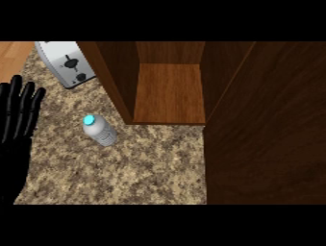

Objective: Pick up the bottled water, place it into the cabinet and close the cabinet

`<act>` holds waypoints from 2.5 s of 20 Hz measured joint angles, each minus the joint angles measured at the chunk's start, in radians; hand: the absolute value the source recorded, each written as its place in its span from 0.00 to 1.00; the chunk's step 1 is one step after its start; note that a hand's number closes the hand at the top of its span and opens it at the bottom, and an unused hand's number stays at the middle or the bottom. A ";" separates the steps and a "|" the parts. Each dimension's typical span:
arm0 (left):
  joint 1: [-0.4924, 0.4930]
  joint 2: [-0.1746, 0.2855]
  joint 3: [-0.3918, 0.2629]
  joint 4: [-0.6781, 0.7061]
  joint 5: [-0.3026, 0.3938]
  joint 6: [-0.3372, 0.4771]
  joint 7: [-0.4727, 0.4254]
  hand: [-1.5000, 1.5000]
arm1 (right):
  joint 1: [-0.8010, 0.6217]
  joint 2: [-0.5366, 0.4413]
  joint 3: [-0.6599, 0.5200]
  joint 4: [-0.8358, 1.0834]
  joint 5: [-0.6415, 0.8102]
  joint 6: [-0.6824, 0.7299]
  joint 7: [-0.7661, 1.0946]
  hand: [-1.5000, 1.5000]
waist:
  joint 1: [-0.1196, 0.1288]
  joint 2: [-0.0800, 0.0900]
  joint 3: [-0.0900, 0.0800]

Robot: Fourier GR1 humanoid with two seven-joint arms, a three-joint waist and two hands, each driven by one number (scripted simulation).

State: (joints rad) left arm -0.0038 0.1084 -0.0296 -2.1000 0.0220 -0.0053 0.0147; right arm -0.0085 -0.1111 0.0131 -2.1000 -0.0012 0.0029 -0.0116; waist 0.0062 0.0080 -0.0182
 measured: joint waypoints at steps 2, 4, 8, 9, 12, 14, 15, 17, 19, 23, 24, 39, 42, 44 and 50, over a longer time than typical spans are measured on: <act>-0.021 -0.014 0.015 0.011 -0.031 0.042 0.015 0.00 | 0.015 0.008 0.021 -0.026 0.009 0.000 0.008 0.00 | -0.004 -0.003 0.007; -0.036 -0.036 0.029 0.021 -0.101 0.113 0.021 0.00 | 0.034 0.010 0.017 -0.050 -0.010 0.007 0.005 0.00 | -0.009 -0.006 0.012; -0.036 -0.079 0.055 0.065 -0.186 0.294 0.077 0.00 | 0.107 0.023 0.045 -0.083 -0.073 0.032 0.060 0.00 | -0.020 -0.008 0.017; -0.039 -0.086 0.041 0.079 -0.194 0.345 0.102 0.00 | 0.125 0.027 0.064 -0.095 -0.087 0.038 0.090 0.00 | -0.023 -0.008 0.017; -0.069 -0.097 -0.019 0.090 -0.251 0.485 0.204 0.00 | 0.209 0.026 0.093 -0.149 -0.130 0.059 0.144 0.00 | -0.029 -0.010 0.019; -0.064 -0.101 -0.084 0.103 -0.292 0.571 0.240 0.00 | 0.249 0.026 0.111 -0.208 -0.143 0.057 0.191 0.00 | -0.026 -0.010 0.019; -0.064 -0.103 -0.117 0.101 -0.319 0.609 0.261 0.00 | 0.280 0.023 0.122 -0.251 -0.149 0.057 0.217 0.00 | -0.026 -0.011 0.019; -0.073 -0.105 -0.179 0.118 -0.366 0.685 0.294 0.00 | 0.322 0.023 0.127 -0.292 -0.161 0.063 0.233 0.00 | -0.023 -0.011 0.019; -0.078 -0.106 -0.244 0.127 -0.421 0.758 0.346 0.00 | 0.372 0.023 0.141 -0.315 -0.157 0.075 0.226 0.00 | -0.022 -0.011 0.019; -0.087 -0.107 -0.325 0.123 -0.532 0.837 0.464 0.00 | 0.433 0.019 0.141 -0.336 -0.158 0.095 0.218 0.00 | -0.018 -0.011 0.019; -0.077 -0.108 -0.342 0.119 -0.553 0.845 0.478 0.00 | 0.455 0.021 0.151 -0.342 -0.157 0.102 0.210 0.00 | -0.018 -0.012 0.019; 0.016 -0.088 -0.320 0.251 -0.470 0.979 0.345 0.00 | 0.702 0.022 0.221 -0.382 -0.121 0.164 0.057 0.00 | -0.020 -0.011 0.017; 0.018 -0.086 -0.291 0.310 -0.385 0.986 0.270 0.00 | 0.735 0.023 0.230 -0.379 -0.110 0.175 0.016 0.00 | -0.021 -0.010 0.017; 0.028 -0.085 -0.274 0.356 -0.306 0.989 0.191 0.00 | 0.760 0.016 0.233 -0.381 -0.107 0.187 -0.006 0.00 | -0.023 -0.010 0.017; 0.052 -0.101 -0.187 0.490 -0.083 0.936 -0.061 0.00 | 0.851 0.004 0.234 -0.384 -0.096 0.223 -0.089 0.00 | -0.025 -0.011 0.016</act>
State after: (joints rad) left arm 0.0483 0.0074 -0.2170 -1.6104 -0.0608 0.9307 -0.0465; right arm 0.8424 -0.1070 0.2476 -2.4842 -0.0975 0.2263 -0.1001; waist -0.0192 -0.0026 -0.0022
